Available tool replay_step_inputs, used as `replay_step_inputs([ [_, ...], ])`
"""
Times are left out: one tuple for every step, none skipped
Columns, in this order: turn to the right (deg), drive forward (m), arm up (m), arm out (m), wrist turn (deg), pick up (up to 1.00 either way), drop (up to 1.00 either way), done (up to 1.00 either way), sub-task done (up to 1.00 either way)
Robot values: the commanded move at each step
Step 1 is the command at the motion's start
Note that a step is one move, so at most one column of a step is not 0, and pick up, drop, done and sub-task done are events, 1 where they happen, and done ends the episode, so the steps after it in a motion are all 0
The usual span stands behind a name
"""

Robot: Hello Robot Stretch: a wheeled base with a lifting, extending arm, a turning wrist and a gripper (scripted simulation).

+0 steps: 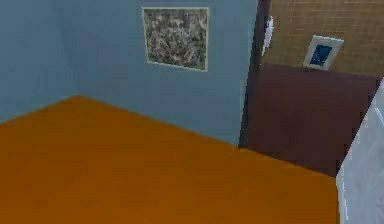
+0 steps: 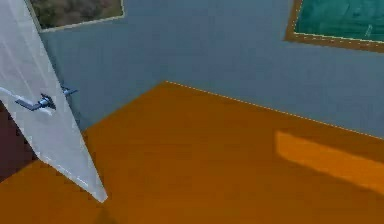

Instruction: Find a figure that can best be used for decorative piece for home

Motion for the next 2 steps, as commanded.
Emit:
replay_step_inputs([
  [30.0, 0.00, 0.00, 0.00, 0.0, 0.00, 0.00, 0.00, 0.00],
  [0.0, 1.00, 0.00, 0.00, 0.0, 0.00, 0.00, 0.00, 0.00],
])
